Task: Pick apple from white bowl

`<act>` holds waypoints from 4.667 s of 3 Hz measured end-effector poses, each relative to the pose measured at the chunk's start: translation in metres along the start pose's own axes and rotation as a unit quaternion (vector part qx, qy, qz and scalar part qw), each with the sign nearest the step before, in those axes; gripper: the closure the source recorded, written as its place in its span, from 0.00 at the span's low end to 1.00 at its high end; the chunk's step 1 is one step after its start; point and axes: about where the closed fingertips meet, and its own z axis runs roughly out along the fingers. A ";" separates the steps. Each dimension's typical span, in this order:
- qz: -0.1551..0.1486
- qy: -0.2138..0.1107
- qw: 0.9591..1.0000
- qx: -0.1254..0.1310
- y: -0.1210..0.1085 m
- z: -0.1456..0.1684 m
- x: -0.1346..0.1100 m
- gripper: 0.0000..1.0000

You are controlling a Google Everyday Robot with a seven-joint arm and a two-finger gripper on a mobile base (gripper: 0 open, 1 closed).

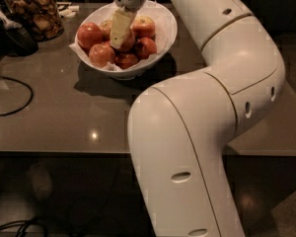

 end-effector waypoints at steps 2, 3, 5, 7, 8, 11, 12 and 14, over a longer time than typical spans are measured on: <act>0.000 0.002 1.000 -0.007 -0.001 0.010 0.002 0.35; 0.000 0.002 1.000 -0.010 -0.003 0.014 0.004 0.35; 0.001 0.001 1.000 -0.013 -0.006 0.018 0.007 0.53; 0.001 0.001 1.000 -0.013 -0.006 0.018 0.007 0.98; 0.001 0.001 1.000 -0.013 -0.006 0.018 0.007 1.00; 0.021 -0.033 0.998 0.041 -0.017 -0.041 0.009 1.00; 0.022 -0.048 0.997 0.049 -0.018 -0.060 0.008 1.00; 0.016 -0.126 0.992 0.019 0.000 -0.095 0.001 1.00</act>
Offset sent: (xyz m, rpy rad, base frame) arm -0.0122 -0.0168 -0.0092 -0.0521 0.0918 0.0163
